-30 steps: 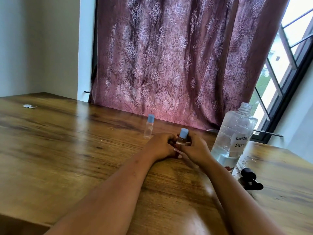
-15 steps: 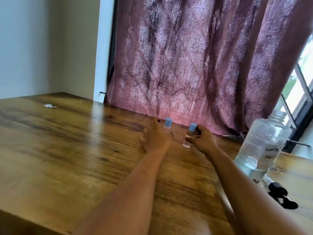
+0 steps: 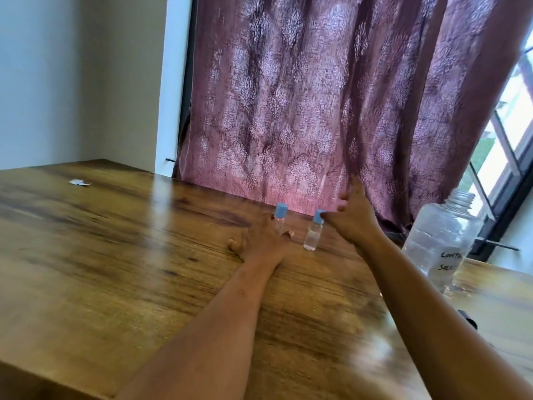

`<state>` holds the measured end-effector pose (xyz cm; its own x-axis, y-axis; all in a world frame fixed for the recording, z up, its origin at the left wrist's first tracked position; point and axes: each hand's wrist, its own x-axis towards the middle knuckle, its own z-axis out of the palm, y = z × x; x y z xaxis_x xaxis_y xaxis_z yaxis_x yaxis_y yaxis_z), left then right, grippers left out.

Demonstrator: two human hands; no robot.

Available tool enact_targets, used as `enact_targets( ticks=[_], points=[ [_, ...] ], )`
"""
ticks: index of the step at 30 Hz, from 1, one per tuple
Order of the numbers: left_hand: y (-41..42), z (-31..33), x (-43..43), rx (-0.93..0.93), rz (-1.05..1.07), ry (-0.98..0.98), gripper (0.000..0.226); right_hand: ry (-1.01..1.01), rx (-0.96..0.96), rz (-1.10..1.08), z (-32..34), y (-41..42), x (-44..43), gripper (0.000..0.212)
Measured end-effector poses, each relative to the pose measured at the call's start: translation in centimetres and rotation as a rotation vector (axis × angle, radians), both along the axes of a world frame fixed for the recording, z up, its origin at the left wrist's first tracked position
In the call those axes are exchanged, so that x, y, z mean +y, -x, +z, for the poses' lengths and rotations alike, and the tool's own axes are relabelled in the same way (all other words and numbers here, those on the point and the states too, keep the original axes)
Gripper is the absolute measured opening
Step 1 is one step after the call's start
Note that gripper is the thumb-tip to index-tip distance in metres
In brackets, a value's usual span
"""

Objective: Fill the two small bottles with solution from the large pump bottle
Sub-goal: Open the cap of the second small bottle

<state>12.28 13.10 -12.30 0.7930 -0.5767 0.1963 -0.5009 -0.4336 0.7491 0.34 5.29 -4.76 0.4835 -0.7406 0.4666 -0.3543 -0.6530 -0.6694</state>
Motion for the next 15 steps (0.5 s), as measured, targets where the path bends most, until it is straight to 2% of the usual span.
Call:
enact_targets(
  ticks=[2, 5, 9, 12, 15],
  points=[
    [0.1, 0.3, 0.2, -0.004, 0.004, 0.000, 0.048, 0.016, -0.024, 0.056, -0.1, 0.7, 1.2, 0.095],
    [0.2, 0.1, 0.3, -0.022, -0.036, 0.039, 0.036, -0.026, -0.048, 0.120, -1.0, 1.8, 2.1, 0.072],
    [0.4, -0.2, 0.0, 0.019, -0.178, 0.077, 0.019, 0.039, 0.074, 0.160, -2.7, 2.4, 1.7, 0.044],
    [1.6, -0.1, -0.2, 0.104, -0.424, 0.118, 0.024, 0.103, 0.123, 0.175, -3.0, 2.4, 1.6, 0.043],
    [2.8, 0.4, 0.0, 0.094, -0.569, 0.073, 0.034, 0.157, 0.130, 0.148, -3.1, 2.6, 1.2, 0.038]
  ],
)
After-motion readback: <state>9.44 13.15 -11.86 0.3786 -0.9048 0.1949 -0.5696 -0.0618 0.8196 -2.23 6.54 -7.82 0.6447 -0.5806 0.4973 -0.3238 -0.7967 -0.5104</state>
